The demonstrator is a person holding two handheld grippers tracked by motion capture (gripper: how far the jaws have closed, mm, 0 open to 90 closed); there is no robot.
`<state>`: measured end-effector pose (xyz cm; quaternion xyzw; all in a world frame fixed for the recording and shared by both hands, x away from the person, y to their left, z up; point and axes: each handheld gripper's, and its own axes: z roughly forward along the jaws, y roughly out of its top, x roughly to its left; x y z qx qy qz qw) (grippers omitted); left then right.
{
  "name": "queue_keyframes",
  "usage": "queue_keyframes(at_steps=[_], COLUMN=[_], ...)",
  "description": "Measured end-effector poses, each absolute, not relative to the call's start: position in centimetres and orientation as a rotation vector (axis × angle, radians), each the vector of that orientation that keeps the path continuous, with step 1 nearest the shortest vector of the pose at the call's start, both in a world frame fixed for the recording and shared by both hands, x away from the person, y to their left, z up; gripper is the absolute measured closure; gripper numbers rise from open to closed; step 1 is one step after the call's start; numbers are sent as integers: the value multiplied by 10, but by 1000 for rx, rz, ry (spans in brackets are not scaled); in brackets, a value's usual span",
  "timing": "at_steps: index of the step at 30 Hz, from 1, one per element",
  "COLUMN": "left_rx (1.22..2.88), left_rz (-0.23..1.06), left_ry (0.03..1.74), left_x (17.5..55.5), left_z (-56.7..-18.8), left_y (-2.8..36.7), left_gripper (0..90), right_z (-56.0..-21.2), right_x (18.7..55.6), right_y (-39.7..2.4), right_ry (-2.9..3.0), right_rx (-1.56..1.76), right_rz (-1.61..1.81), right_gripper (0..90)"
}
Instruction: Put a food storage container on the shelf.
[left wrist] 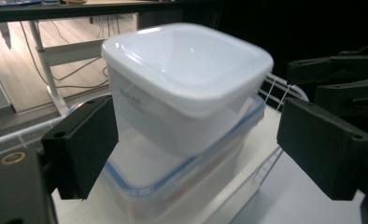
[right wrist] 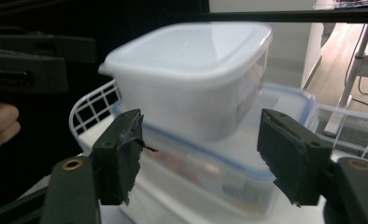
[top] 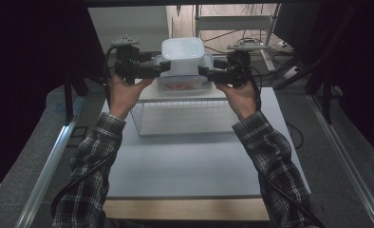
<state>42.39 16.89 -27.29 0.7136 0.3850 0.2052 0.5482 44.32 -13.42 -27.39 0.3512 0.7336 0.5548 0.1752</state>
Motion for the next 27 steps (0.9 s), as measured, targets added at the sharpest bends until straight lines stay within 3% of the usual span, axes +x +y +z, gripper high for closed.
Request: queue_keyframes(at_steps=[15,27], left_rx=[1756,1789], left_rz=[476,499], left_ry=[821,829], left_x=[363,326], left_z=[-331,-373], left_y=[167,178], left_gripper=[28,22], right_z=[-333,-371], right_x=[394,371], right_y=[-151,-169], right_ry=[2203,2250], right_rx=[894,917], right_rz=[1542,1505], right_gripper=[117,58])
